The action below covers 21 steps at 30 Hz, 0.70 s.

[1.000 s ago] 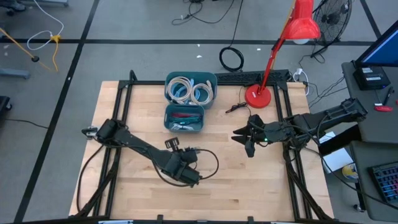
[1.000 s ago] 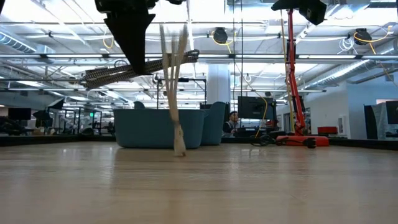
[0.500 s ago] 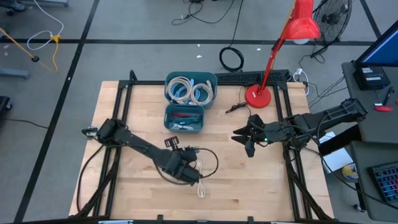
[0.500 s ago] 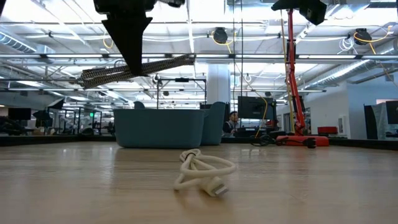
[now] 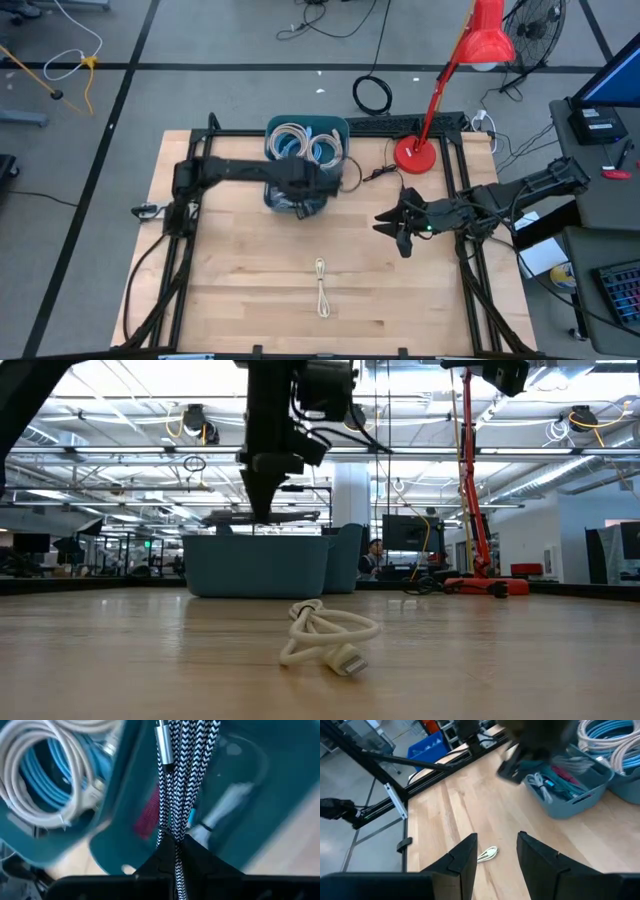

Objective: Pick & Place USB Port
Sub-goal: Put the black and white charger cable into the bottom blue bin

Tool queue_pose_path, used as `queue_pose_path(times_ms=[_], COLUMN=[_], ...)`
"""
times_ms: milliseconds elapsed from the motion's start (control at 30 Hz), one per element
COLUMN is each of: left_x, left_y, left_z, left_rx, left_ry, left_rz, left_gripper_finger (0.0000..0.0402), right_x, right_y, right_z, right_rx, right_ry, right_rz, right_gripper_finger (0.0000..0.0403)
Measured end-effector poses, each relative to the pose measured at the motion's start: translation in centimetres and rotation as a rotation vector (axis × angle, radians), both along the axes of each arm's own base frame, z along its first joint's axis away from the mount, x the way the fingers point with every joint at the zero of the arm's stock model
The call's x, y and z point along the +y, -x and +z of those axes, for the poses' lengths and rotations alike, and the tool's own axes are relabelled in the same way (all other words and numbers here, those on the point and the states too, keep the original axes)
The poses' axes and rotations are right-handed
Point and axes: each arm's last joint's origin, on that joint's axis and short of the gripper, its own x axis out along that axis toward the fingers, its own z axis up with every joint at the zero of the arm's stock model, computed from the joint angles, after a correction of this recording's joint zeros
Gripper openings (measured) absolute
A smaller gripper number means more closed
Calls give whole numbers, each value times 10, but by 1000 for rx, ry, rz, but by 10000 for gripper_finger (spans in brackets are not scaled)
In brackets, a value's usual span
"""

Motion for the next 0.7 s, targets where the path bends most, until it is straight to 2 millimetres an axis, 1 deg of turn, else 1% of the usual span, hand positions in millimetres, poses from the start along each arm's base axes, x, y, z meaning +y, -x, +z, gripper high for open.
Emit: queue_pose_path(times_ms=[100,200,267,467,600,700], left_x=[23,36,41,44,39,36], left_y=[0,2,2,0,-8,-10], left_z=[0,-1,-1,-1,-3,-5], left_rx=[-2,21,26,-15,-66,-78], left_ry=[38,70,78,125,132,148], left_rz=[-65,-123,-153,-181,-200,-204], left_gripper_finger=[8,8,8,8,8,8], right_x=[1,1,0,-7,-14,-20], right_y=[0,0,2,13,24,31], right_z=[0,0,2,10,17,23], right_rx=[4,4,1,-29,-61,-98], right_ry=[-10,0,7,8,30,30], right_rz=[22,33,58,62,42,25], right_gripper_finger=[130,130,130,130,130,130])
